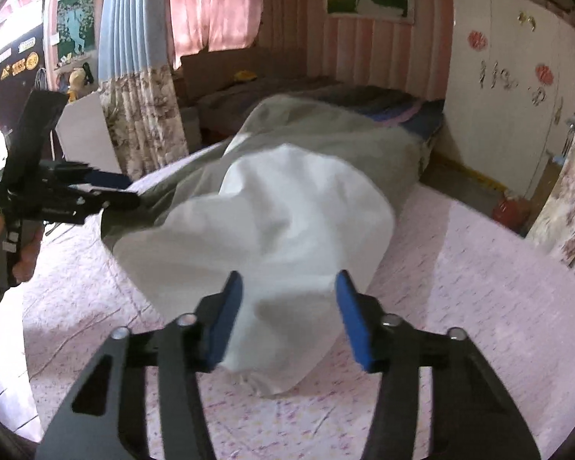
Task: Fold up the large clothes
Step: 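Release the jacket with the left gripper and withdraw both grippers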
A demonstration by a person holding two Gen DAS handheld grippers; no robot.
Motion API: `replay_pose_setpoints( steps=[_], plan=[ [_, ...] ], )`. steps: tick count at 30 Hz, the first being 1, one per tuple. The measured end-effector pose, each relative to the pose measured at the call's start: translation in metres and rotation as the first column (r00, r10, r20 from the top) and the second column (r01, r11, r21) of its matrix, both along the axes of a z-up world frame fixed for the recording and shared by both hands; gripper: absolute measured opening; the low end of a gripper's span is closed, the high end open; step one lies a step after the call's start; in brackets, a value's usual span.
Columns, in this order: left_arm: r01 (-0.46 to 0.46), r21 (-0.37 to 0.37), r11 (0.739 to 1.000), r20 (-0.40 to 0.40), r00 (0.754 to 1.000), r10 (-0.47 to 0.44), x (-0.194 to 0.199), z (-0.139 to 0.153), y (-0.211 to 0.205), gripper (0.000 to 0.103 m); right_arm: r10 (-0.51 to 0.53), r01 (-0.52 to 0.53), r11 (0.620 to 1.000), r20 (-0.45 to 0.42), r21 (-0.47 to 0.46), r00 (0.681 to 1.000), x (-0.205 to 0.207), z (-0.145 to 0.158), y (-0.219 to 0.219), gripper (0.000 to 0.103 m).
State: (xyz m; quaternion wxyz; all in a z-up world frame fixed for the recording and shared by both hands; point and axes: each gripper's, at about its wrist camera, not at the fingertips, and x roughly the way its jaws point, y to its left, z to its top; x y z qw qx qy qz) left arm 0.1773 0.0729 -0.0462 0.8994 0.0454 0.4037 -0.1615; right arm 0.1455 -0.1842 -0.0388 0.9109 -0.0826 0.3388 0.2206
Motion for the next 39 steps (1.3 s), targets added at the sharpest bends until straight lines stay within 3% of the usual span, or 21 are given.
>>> replay_pose_setpoints(
  steps=[5,9,13,16,17,18,20,23,25,30,34,36,39],
  plan=[
    [0.014,0.062,0.998,-0.064,0.998,-0.010,0.014,-0.031,-0.009,0.027,0.015,-0.014,1.000,-0.048,0.015,0.999,0.005,-0.019,0.001,0.039],
    [-0.009,0.003,1.000,-0.142,0.990,0.010,0.027,-0.056,-0.001,0.027,0.031,-0.028,0.999,-0.077,0.039,0.997,0.009,-0.031,-0.004,0.039],
    [-0.007,0.051,0.999,-0.127,0.992,0.014,0.030,-0.069,-0.010,0.028,0.027,-0.024,0.999,-0.080,0.048,0.996,0.014,-0.040,-0.004,0.039],
    [-0.042,0.022,0.999,-0.125,0.991,0.044,0.028,-0.063,-0.003,0.034,0.022,-0.017,0.998,-0.095,0.059,0.995,0.017,-0.034,-0.002,0.039],
    [-0.057,0.024,0.998,-0.118,0.991,0.060,0.028,-0.061,-0.005,0.050,0.022,-0.013,0.996,-0.096,0.092,0.995,0.016,-0.027,-0.006,0.041],
    [-0.095,0.038,0.995,-0.100,0.990,0.098,0.026,-0.057,0.000,0.075,0.018,-0.007,0.994,-0.096,0.113,0.995,0.017,-0.023,-0.009,0.044],
    [-0.155,0.016,0.988,-0.068,0.985,0.156,0.019,-0.047,0.010,0.100,-0.011,0.024,0.985,-0.081,0.169,0.997,0.015,-0.012,-0.021,0.066],
    [-0.164,-0.065,0.984,-0.069,0.985,0.160,0.011,-0.036,0.018,0.100,-0.074,0.075,0.981,-0.012,0.180,0.997,0.011,0.005,-0.033,0.081],
    [-0.166,-0.060,0.984,-0.052,0.985,0.163,0.005,-0.029,0.016,0.100,-0.112,0.108,0.978,0.012,0.176,0.994,0.013,0.010,-0.039,0.093],
    [-0.138,-0.023,0.990,-0.006,0.990,0.138,-0.006,-0.021,-0.004,0.100,-0.224,0.219,0.954,0.001,0.205,0.975,0.027,0.011,-0.054,0.101],
    [-0.155,0.023,0.988,0.028,0.988,0.155,-0.009,-0.019,-0.015,0.100,-0.301,0.301,0.936,-0.033,0.183,0.953,0.046,0.001,-0.058,0.101],
    [-0.159,0.027,0.987,0.031,0.987,0.159,-0.007,-0.019,-0.014,0.100,-0.290,0.292,0.937,-0.039,0.190,0.956,0.052,-0.003,-0.058,0.101],
    [-0.190,0.011,0.982,0.049,0.981,0.189,-0.006,-0.018,-0.009,0.100,-0.261,0.252,0.951,0.029,0.177,0.965,0.051,-0.005,-0.055,0.101]
  ],
)
